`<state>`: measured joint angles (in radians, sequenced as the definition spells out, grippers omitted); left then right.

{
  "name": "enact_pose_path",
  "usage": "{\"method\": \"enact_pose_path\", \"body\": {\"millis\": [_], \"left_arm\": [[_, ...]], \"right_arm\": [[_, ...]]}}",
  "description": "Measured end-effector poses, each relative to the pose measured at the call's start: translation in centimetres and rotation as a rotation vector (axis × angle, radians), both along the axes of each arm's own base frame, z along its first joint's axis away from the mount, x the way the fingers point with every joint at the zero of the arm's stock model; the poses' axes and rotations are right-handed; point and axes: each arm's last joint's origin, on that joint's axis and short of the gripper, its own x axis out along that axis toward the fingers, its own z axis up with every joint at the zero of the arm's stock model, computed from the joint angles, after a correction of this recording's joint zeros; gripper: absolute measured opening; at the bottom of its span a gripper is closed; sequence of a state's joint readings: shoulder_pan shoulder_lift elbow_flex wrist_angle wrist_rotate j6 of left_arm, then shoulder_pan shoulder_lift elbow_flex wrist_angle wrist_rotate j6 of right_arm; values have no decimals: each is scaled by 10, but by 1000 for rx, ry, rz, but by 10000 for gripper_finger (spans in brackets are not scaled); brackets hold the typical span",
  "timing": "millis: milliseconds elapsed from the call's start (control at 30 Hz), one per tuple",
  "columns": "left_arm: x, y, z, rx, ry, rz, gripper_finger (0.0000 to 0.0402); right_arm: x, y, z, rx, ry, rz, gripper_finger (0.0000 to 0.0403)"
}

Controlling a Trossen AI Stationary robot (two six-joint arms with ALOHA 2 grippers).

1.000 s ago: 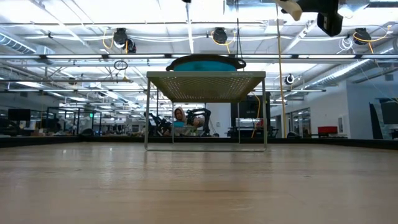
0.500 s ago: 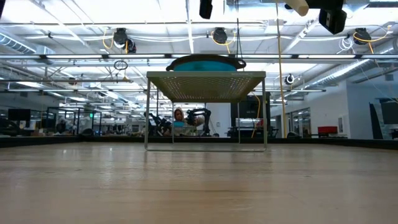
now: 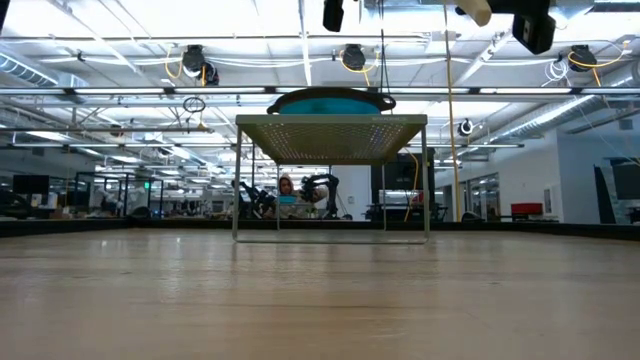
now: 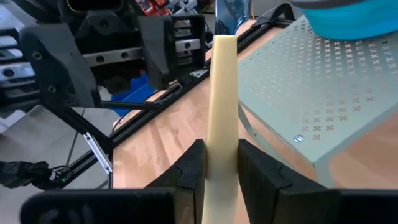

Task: Pick & Place Fruit
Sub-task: Put the yellow knife on the shelf

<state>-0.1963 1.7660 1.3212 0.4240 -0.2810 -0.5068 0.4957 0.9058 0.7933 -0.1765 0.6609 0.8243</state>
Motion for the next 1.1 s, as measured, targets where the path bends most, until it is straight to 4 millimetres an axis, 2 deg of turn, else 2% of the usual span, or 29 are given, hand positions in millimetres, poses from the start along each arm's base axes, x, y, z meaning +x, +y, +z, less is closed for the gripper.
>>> {"method": "enact_pose_path", "body": {"millis": [267,400,533,1100], "left_arm": [[0,0,1,42,-4,13,260],[0,1,5,96,-36,18,285],[0,2,5,149,-26,60,291],[-1,3,5,150,-23,90,292]], "right_arm": [[3,2,3,-6,-39,9,66],[7,4,2,-11,-43,15,65],[10,6,1,-14,-45,19,67],[12,8,5,-24,-83,30,66]]}}
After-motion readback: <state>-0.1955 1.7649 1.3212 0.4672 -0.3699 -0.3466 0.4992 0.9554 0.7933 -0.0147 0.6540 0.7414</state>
